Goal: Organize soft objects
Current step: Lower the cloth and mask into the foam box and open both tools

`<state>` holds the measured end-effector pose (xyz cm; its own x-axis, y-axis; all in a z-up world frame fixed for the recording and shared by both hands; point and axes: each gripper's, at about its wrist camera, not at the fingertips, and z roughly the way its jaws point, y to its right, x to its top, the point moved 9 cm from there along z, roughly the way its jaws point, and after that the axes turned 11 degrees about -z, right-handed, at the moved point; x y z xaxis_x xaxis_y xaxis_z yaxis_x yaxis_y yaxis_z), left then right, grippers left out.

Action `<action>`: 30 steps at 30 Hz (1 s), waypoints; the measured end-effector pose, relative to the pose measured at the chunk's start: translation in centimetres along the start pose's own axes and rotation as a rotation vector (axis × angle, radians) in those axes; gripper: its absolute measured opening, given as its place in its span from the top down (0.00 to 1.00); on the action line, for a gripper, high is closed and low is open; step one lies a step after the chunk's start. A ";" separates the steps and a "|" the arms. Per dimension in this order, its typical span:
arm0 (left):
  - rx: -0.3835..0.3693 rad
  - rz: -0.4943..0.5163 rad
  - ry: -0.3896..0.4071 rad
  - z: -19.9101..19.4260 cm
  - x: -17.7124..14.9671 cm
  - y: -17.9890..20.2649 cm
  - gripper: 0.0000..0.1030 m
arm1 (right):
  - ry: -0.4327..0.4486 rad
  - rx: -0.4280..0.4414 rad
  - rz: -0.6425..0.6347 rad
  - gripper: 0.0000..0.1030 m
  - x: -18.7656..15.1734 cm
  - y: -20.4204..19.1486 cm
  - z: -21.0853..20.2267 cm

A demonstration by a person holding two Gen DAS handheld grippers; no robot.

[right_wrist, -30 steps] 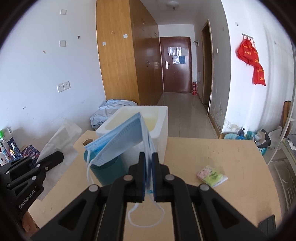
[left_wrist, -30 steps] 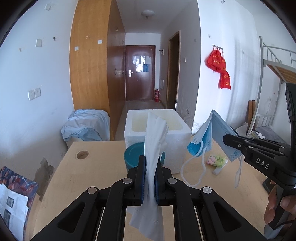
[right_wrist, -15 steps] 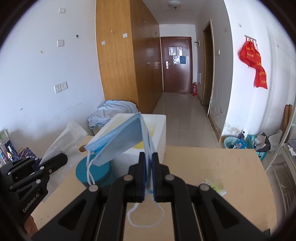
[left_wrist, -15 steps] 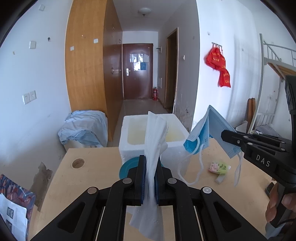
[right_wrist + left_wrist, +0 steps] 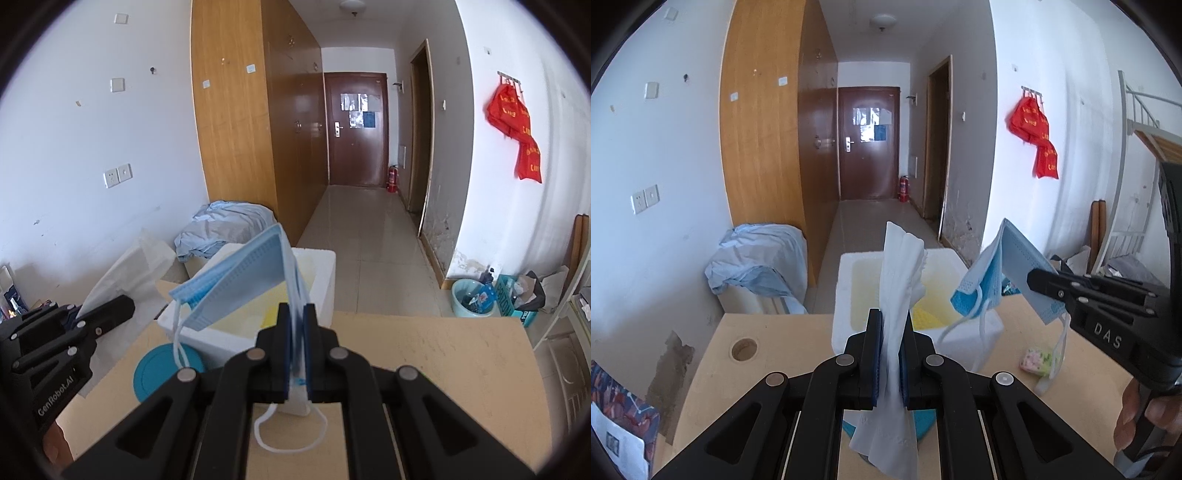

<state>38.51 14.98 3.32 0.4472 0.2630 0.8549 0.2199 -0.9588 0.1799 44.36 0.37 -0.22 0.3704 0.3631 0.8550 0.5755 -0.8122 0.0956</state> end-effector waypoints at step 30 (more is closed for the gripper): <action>-0.015 -0.019 -0.072 9.5 2.3 -0.9 0.92 | -0.036 -0.012 -0.020 0.92 1.4 1.3 6.1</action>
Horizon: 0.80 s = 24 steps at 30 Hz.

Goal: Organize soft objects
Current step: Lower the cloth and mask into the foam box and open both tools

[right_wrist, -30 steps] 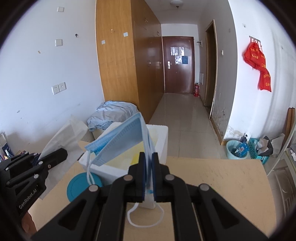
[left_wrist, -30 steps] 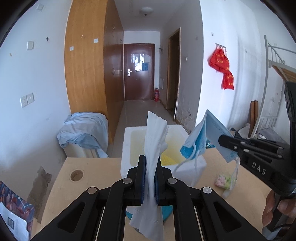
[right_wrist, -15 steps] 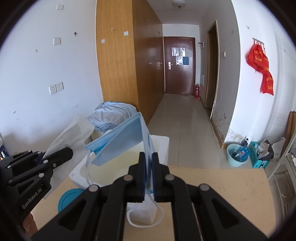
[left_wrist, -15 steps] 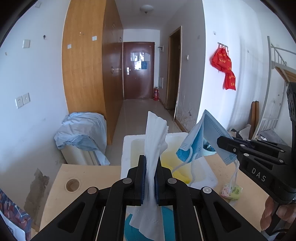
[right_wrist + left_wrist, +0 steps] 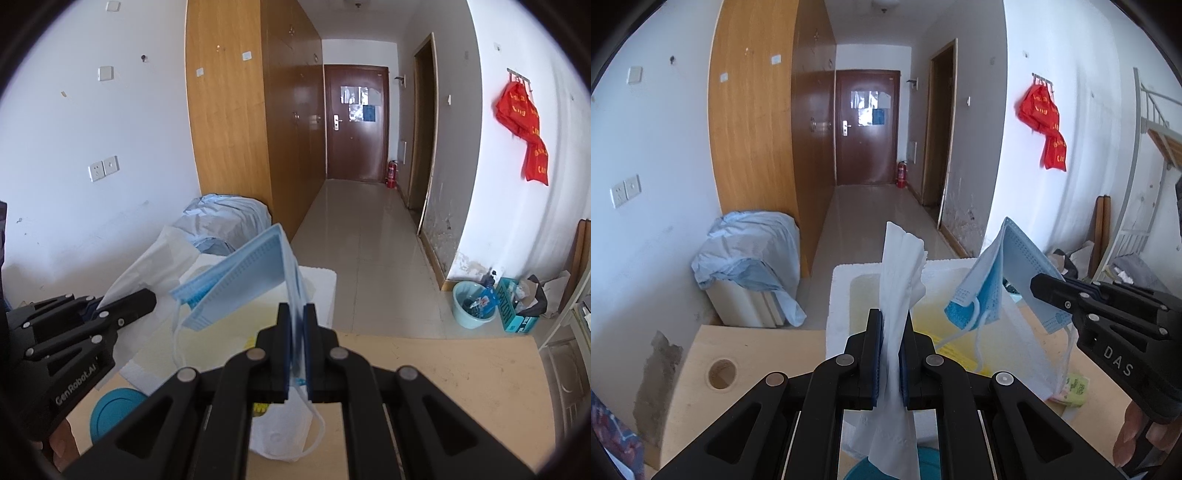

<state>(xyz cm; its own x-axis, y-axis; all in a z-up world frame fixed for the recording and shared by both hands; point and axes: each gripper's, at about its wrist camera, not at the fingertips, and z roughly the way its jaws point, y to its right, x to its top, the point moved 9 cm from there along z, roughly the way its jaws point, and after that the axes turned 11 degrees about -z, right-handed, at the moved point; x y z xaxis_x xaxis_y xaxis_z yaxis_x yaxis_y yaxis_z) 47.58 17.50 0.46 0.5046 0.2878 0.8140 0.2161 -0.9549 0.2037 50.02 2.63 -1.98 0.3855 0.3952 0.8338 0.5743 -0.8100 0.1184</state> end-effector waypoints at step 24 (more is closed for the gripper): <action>0.038 0.000 -0.005 1.7 -0.3 -0.6 0.57 | -0.008 -0.009 -0.001 0.92 0.1 0.1 0.6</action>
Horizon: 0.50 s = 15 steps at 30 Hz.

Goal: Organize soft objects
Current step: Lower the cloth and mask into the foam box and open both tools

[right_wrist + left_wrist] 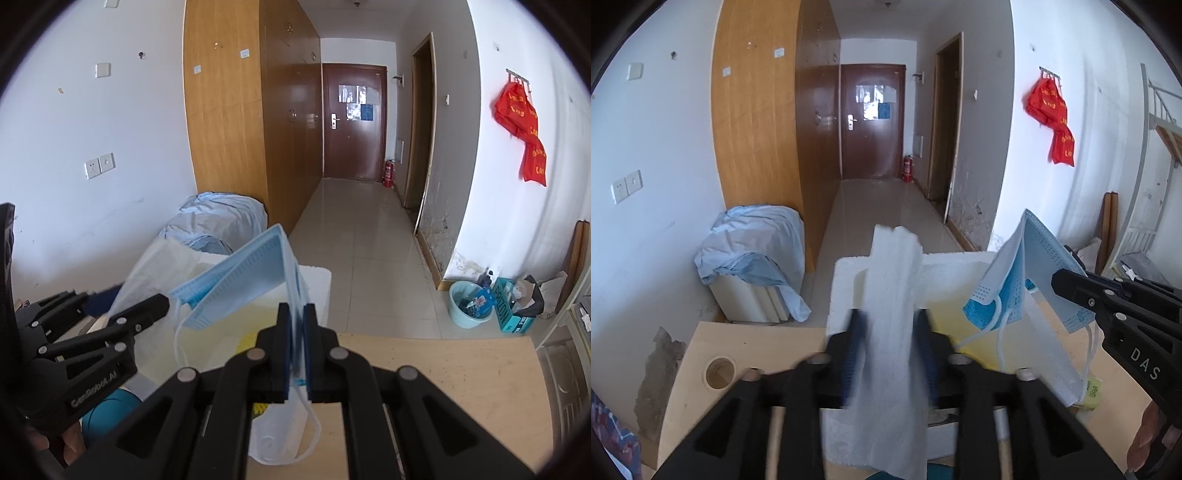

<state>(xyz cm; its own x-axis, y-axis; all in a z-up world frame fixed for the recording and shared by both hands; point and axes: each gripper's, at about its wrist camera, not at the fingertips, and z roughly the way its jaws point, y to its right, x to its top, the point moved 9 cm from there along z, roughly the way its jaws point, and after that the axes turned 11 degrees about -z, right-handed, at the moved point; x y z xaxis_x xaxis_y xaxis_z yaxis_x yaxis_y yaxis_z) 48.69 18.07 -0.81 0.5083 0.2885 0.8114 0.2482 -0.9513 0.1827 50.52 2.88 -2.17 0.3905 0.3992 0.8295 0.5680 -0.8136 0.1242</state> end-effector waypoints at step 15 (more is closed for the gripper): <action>0.000 -0.005 0.067 -2.2 0.8 -0.4 0.34 | 0.005 0.010 0.000 0.92 0.2 0.0 -0.1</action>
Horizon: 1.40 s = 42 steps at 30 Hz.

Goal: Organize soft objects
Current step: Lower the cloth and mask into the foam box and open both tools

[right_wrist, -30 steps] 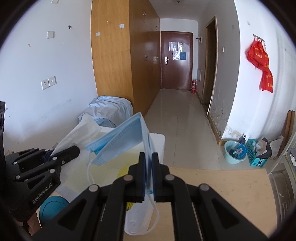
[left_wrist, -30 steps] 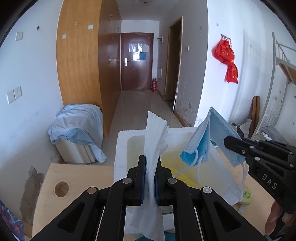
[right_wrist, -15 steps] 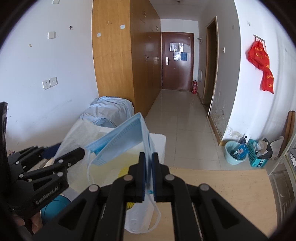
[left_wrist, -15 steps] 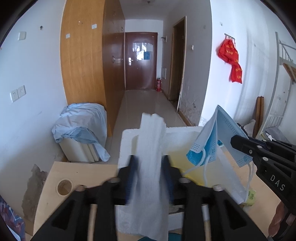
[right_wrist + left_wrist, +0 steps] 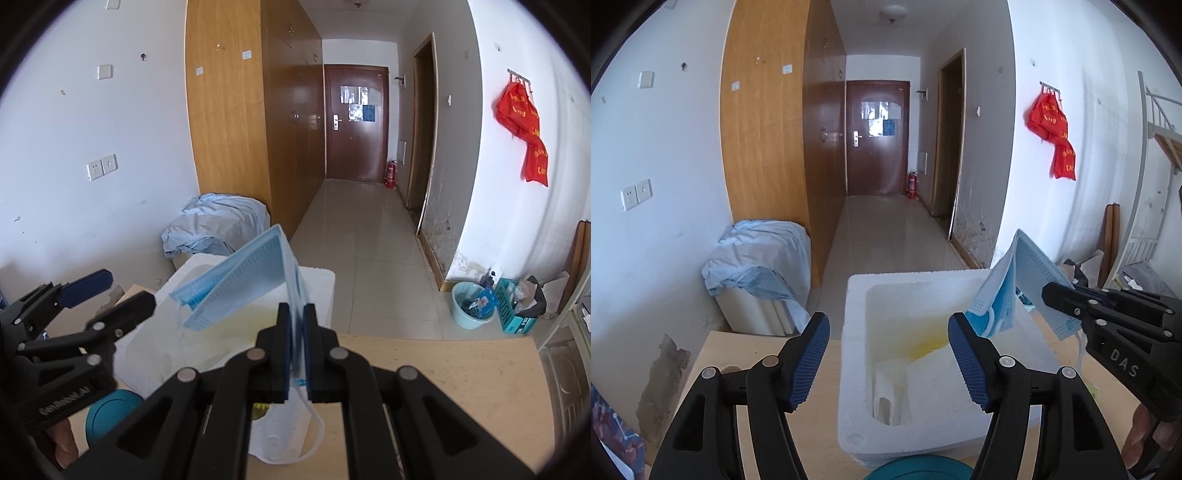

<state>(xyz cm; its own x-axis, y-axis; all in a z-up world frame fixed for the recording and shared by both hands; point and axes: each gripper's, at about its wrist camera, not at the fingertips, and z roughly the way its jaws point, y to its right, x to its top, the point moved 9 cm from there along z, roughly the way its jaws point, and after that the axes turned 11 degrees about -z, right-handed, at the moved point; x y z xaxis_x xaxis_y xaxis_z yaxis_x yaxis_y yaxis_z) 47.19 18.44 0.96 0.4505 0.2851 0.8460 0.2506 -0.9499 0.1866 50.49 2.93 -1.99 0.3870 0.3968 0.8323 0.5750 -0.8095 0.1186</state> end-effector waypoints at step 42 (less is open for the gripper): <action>0.026 -0.055 0.017 -1.2 0.7 -2.1 0.31 | -0.006 0.015 -0.048 0.48 0.1 -2.2 2.0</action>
<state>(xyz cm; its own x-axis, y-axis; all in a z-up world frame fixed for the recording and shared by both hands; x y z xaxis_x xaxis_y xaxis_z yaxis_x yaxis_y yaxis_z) 45.98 20.52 1.78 0.4211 0.3342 0.8432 0.2971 -0.9292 0.2199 50.69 5.62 -3.22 0.3629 0.4380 0.8225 0.6037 -0.7829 0.1506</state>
